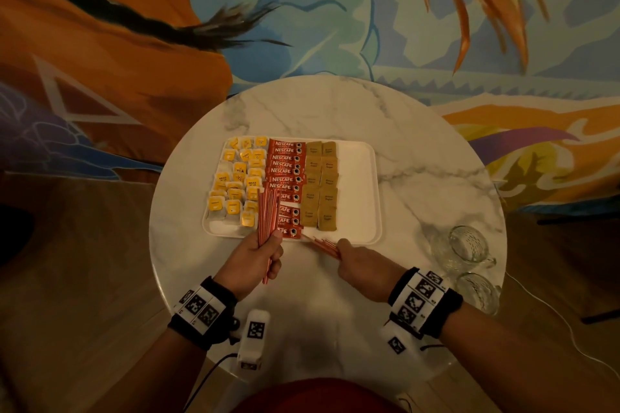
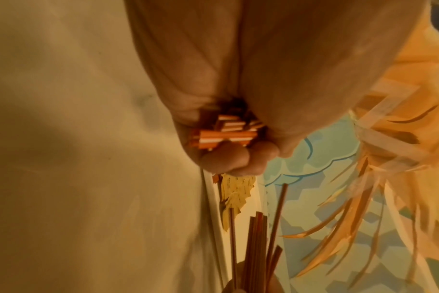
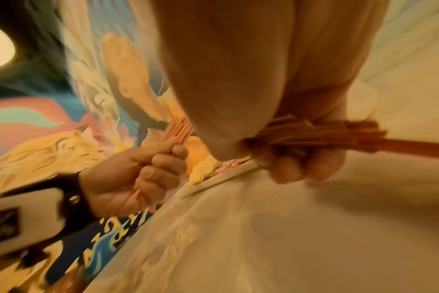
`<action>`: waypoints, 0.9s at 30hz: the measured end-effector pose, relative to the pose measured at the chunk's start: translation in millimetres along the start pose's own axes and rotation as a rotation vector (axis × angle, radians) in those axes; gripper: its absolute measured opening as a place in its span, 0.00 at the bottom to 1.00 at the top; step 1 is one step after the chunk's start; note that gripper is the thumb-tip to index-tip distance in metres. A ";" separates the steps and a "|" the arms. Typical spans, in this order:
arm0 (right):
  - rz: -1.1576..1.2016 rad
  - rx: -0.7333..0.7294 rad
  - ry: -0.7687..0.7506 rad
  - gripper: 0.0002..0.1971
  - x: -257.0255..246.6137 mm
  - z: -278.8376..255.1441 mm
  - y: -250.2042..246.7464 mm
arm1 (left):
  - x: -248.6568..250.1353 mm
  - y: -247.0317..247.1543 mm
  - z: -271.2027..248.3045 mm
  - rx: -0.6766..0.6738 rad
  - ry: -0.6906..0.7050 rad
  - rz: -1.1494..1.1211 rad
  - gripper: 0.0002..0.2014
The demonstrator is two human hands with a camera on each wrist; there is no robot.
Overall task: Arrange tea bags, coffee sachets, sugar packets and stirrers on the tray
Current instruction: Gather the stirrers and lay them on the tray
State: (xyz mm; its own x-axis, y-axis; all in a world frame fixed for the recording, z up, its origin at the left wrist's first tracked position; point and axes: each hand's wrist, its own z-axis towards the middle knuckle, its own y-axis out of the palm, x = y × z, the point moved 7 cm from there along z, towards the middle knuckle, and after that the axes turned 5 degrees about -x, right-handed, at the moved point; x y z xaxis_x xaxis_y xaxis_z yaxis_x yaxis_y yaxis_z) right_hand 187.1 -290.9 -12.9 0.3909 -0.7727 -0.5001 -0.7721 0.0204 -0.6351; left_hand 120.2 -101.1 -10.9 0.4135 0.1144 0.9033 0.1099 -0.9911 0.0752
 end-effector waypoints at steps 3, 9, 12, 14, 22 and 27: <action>0.046 0.018 -0.080 0.05 5.1 0.9 -10.4 | 0.6 -1.7 3.4 0.030 0.016 0.003 0.12; 0.294 0.133 -0.182 0.15 1.0 -0.9 -34.9 | 23.8 14.7 12.4 0.061 0.062 -0.166 0.11; 0.493 0.183 -0.214 0.12 1.7 0.7 -47.2 | 37.5 24.6 22.0 0.062 0.086 -0.179 0.11; 0.588 0.230 -0.220 0.08 -0.3 -0.8 -58.8 | 43.3 29.0 28.9 0.065 0.107 -0.163 0.12; 1.070 0.416 -0.265 0.11 -10.7 3.9 -89.8 | 46.6 48.0 38.6 0.007 0.050 -0.029 0.13; 1.340 0.527 -0.271 0.15 -10.2 8.6 -99.0 | 45.8 78.3 30.3 -0.160 0.008 -0.083 0.14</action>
State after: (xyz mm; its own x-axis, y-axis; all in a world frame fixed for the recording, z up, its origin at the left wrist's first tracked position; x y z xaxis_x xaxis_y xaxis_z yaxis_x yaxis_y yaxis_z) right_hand 263.8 -279.6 50.1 -0.3301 0.1498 -0.9320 -0.3807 0.8823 0.2766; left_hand 175.1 -171.4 23.6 0.4013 0.1965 0.8946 -0.0025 -0.9765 0.2156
